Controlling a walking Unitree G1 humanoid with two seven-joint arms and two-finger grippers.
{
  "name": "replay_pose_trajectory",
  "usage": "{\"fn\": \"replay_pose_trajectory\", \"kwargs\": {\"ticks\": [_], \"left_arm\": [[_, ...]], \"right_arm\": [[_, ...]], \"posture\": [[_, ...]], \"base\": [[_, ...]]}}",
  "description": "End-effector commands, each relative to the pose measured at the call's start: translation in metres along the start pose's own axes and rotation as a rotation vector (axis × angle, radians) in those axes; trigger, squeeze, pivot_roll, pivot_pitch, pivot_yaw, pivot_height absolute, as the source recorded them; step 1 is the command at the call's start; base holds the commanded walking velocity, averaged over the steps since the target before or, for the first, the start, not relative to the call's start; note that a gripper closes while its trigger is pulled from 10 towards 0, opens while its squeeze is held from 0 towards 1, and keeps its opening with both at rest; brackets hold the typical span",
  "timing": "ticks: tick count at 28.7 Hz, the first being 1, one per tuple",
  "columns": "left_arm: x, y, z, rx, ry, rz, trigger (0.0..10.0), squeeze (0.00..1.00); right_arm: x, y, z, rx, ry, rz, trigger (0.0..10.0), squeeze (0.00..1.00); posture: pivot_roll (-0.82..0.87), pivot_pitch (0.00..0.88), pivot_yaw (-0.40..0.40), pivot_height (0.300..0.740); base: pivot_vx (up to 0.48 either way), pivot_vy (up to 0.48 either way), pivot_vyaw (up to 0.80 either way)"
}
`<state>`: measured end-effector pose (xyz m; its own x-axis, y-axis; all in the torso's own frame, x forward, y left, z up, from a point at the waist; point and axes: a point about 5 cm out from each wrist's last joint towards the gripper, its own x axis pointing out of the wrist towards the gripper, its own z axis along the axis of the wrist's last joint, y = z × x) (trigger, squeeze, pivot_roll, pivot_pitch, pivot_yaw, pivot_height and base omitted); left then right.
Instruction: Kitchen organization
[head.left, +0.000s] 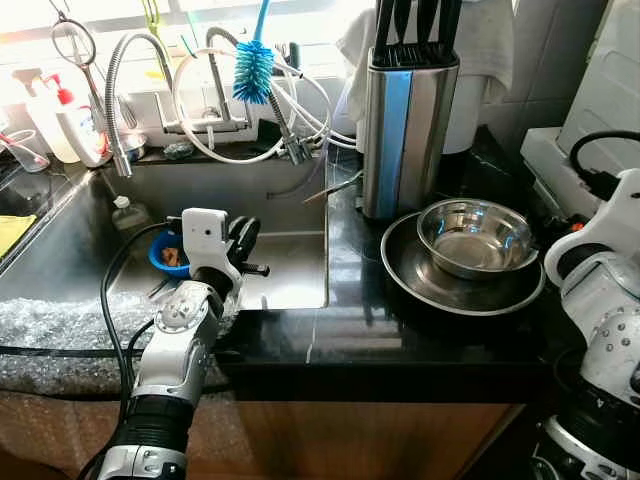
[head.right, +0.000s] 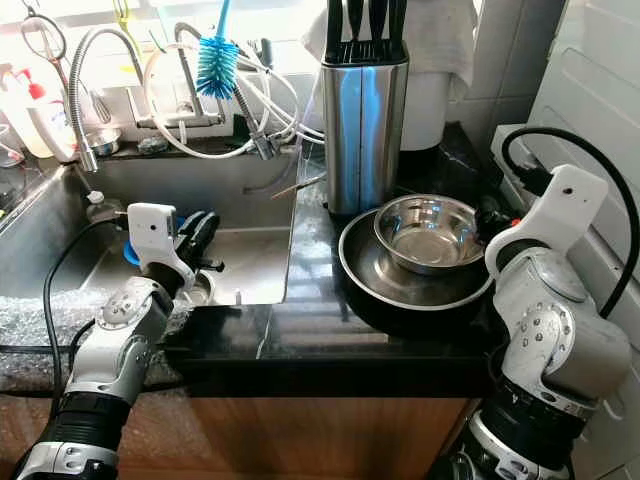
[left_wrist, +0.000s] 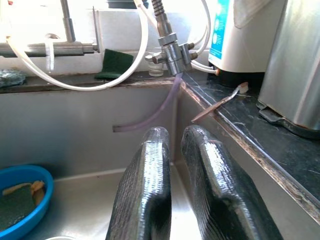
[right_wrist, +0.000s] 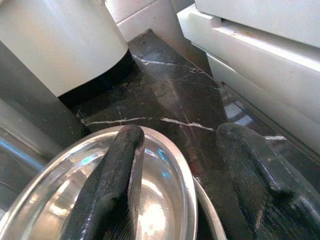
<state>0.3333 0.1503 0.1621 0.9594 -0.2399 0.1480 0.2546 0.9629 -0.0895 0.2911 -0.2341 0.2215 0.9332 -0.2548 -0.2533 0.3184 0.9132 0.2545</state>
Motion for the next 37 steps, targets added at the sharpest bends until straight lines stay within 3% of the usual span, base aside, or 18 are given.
{"fn": "replay_pose_trajectory", "kwargs": {"ticks": [1,12,26,27,28,29,30,31,33,34,35,37], "left_arm": [[0.001,0.005,0.003,0.021,-0.002,0.017,10.0,0.00],[0.000,0.004,0.003,0.021,0.000,0.017,10.0,0.00],[0.001,0.003,0.005,0.022,-0.007,0.013,10.0,0.00],[0.001,0.002,0.005,0.022,-0.007,0.013,10.0,0.00],[0.001,0.002,0.005,0.021,-0.007,0.012,10.0,0.00],[0.001,0.002,0.005,0.021,-0.007,0.011,10.0,0.00],[0.001,0.002,0.005,0.022,-0.007,0.010,10.0,0.00],[0.001,0.002,0.005,0.022,-0.006,0.010,10.0,0.00],[0.001,0.002,0.005,0.022,-0.006,0.010,10.0,0.00],[0.001,0.002,0.004,0.022,-0.006,0.009,10.0,0.00],[0.001,0.002,0.005,0.022,-0.007,0.008,10.0,0.00],[0.001,0.002,0.005,0.023,-0.007,0.007,10.0,0.00]], "right_arm": [[0.001,0.003,-0.006,-0.015,0.043,0.002,10.0,0.00],[0.002,0.002,-0.011,-0.014,0.071,-0.011,10.0,0.00],[0.003,0.013,-0.016,-0.041,0.100,0.054,10.0,0.00],[0.003,0.012,-0.017,-0.041,0.101,0.055,8.6,0.00],[0.003,0.013,-0.017,-0.040,0.102,0.056,8.6,0.00],[0.003,0.013,-0.017,-0.040,0.102,0.058,5.5,0.00],[0.003,0.013,-0.016,-0.040,0.103,0.059,5.5,0.00],[0.003,0.014,-0.017,-0.043,0.106,0.060,4.7,0.00],[0.004,0.013,-0.017,-0.044,0.108,0.060,4.9,0.00],[0.004,0.013,-0.018,-0.045,0.109,0.059,6.9,0.00],[0.004,0.013,-0.018,-0.045,0.109,0.058,9.5,0.00],[0.004,0.013,-0.017,-0.043,0.106,0.053,10.0,0.00]], "posture": [[-0.11,0.000,0.098,0.740],[-0.11,0.000,0.098,0.740],[-0.11,0.000,0.095,0.740],[-0.11,0.000,0.095,0.740],[-0.11,0.000,0.095,0.740],[-0.11,0.000,0.095,0.740],[-0.11,0.000,0.095,0.740],[-0.11,0.000,0.095,0.740],[-0.11,0.000,0.093,0.740],[-0.11,0.000,0.091,0.740],[-0.11,0.000,0.091,0.740],[-0.11,0.000,0.091,0.740]], "base": [[0.000,0.000,0.00],[0.000,0.000,0.00],[0.000,0.000,0.00],[0.000,0.000,0.00],[0.000,0.000,0.00],[0.000,0.000,0.00],[0.000,0.000,0.00],[0.000,0.000,0.00],[0.000,0.000,0.00],[0.000,0.000,0.00],[0.000,0.000,0.00],[0.000,0.000,0.00]]}}
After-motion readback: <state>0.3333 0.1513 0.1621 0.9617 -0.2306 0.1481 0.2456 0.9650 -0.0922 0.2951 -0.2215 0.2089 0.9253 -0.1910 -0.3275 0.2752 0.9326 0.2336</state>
